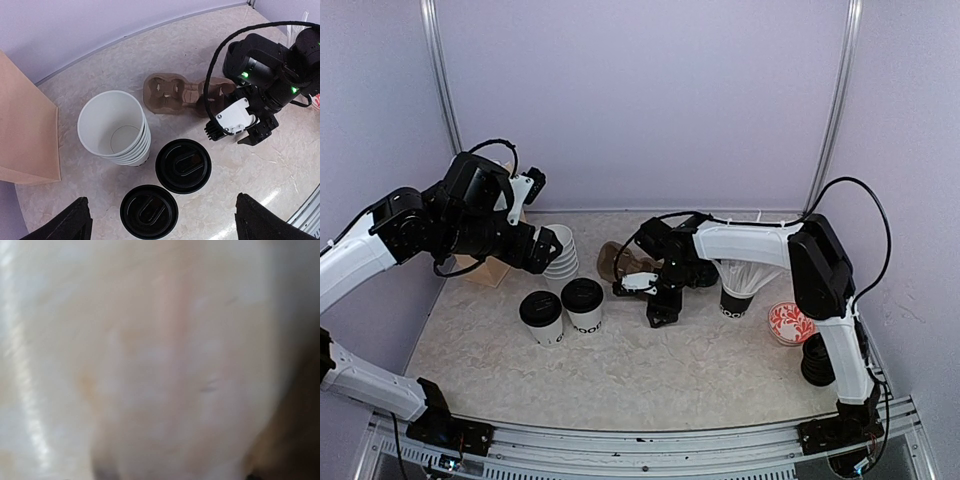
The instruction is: Pack the takeout coffee
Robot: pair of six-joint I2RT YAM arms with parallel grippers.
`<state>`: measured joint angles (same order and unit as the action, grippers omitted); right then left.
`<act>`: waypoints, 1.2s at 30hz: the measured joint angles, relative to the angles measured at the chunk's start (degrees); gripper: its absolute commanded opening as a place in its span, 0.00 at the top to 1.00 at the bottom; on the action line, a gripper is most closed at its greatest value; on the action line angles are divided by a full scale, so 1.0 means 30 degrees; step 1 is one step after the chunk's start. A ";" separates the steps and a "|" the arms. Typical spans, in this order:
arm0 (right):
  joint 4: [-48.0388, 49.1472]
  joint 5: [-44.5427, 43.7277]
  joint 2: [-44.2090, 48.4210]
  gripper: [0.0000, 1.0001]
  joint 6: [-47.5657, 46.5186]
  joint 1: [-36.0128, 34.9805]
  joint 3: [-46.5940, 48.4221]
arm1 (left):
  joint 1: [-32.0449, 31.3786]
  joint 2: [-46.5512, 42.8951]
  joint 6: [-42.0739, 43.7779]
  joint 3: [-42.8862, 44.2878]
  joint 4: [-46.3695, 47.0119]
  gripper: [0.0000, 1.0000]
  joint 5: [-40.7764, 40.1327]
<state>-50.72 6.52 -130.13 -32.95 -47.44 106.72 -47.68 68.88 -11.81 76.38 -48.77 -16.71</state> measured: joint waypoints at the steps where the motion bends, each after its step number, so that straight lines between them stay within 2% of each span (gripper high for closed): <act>1: -0.0087 0.0197 0.0095 0.27 0.0000 0.0000 -0.0270 | 0.0000 -0.0007 0.0007 0.0000 0.0029 0.04 0.0000; 6: -0.0109 0.0328 0.0780 0.26 0.0015 0.0000 -0.1515 | -0.0029 -0.0007 0.0000 -0.0102 0.0299 0.04 0.0029; 12: 0.0401 -0.0036 0.0991 0.26 0.0080 0.0000 -0.1377 | -0.0291 0.0000 -0.0007 -0.0160 0.0503 0.04 0.0117; 22: 0.0845 -0.1290 0.0831 0.19 0.0219 0.0146 0.0255 | -0.0707 0.0000 -0.0270 -0.0160 0.0503 0.04 0.0102; 31: 0.0831 -0.2448 -0.0576 0.07 0.0772 0.0750 0.2142 | -0.0940 -0.0051 -0.0423 -0.0532 0.0525 0.04 0.0087; 36: 0.0495 -0.2674 -0.1107 0.08 0.1020 0.0925 0.2594 | -0.0969 -0.0051 -0.0423 -0.0816 0.0539 0.04 0.0087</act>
<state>-49.23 -1.50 -133.45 -29.89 -44.66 114.50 -50.59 68.73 -13.08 73.93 -47.16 -16.45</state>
